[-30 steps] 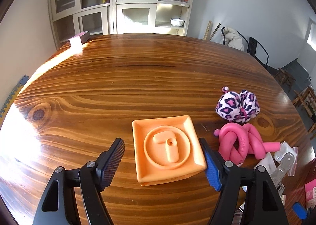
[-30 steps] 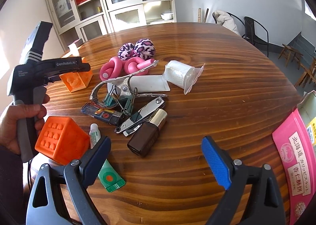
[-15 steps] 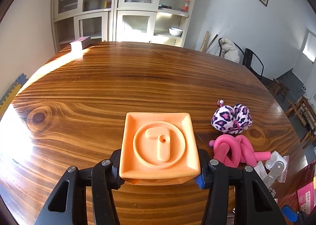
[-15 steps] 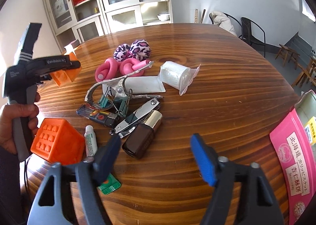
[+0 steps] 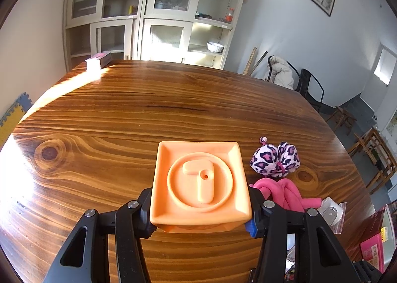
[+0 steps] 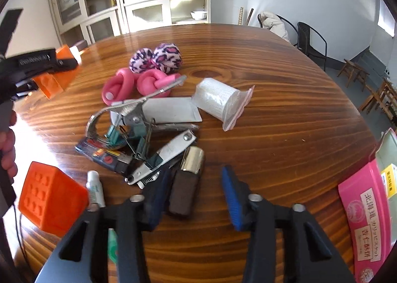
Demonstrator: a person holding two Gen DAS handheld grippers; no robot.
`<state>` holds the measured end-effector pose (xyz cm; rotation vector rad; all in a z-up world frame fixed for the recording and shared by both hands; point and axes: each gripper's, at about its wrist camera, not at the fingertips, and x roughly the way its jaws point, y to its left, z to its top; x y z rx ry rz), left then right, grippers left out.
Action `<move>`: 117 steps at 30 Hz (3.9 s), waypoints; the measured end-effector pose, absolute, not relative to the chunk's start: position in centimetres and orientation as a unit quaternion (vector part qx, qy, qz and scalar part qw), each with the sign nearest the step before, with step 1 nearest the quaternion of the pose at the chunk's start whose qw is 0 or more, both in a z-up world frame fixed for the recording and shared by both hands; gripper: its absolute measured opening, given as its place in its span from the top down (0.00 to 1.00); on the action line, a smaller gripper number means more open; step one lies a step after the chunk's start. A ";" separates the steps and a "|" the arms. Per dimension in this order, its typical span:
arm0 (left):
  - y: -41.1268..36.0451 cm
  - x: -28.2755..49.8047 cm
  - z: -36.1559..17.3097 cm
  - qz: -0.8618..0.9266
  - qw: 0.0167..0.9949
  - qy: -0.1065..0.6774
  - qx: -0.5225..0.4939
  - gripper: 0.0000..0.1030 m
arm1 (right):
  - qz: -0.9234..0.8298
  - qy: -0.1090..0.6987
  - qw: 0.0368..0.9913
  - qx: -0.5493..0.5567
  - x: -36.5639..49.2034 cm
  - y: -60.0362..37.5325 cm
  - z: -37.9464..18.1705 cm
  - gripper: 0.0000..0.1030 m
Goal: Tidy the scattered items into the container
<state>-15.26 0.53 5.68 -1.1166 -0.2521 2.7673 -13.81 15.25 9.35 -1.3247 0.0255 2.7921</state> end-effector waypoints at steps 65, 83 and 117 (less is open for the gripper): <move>36.7 1.0 9.0 0.831 0.406 0.094 -0.370 0.47 | 0.904 0.275 0.246 -0.215 10.5 44.5 15.1 0.18; 34.0 0.9 7.8 0.851 0.358 0.090 -0.373 0.18 | 0.927 0.263 0.217 -0.156 10.4 42.5 16.1 0.01; 4.5 -5.7 7.2 0.910 0.140 -0.022 -0.390 0.18 | 0.944 0.169 0.016 -0.284 -3.4 24.4 15.8 0.01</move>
